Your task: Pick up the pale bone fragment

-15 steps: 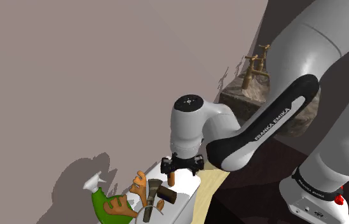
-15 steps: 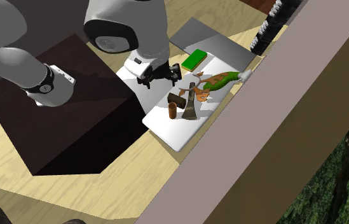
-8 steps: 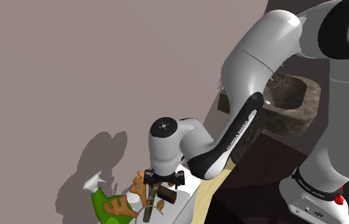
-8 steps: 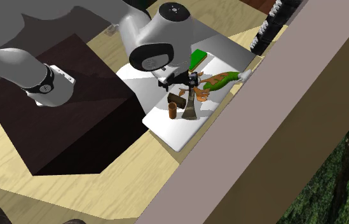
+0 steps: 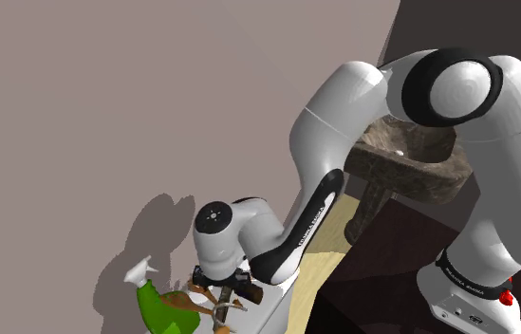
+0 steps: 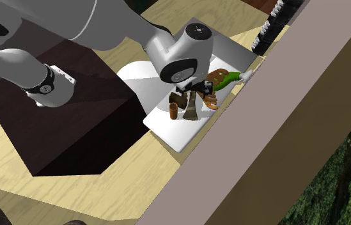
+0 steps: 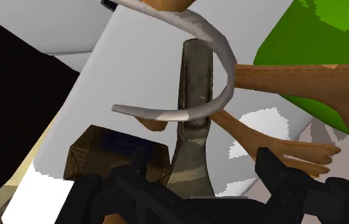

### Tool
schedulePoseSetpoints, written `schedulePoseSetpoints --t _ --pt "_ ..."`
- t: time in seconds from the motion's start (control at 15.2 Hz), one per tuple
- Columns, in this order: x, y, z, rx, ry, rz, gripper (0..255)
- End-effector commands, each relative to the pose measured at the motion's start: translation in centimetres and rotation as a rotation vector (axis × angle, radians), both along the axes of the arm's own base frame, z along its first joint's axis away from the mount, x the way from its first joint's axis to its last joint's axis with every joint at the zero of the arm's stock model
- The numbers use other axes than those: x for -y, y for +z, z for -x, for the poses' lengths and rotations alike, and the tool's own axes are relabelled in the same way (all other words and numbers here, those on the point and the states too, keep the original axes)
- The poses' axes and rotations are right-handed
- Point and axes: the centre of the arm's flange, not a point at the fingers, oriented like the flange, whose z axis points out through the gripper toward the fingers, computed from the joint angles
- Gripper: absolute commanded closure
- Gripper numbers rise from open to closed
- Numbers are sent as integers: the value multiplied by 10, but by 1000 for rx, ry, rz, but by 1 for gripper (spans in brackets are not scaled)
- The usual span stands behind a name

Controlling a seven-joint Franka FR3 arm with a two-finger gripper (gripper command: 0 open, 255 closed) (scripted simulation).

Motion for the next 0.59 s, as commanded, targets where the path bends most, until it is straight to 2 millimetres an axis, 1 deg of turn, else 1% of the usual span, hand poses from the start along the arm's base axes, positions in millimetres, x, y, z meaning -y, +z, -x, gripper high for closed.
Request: schedulePoseSetpoints --t 0.0,0.26,0.4,0.46,0.53 --pt "2 -17 0 -5 -6 5 0" --pt "2 -38 0 -5 -6 5 0" --pt "2 -41 0 -5 -6 5 0" --pt "4 -42 3 -4 -6 6 255" --pt "3 -44 6 -4 -5 6 255"
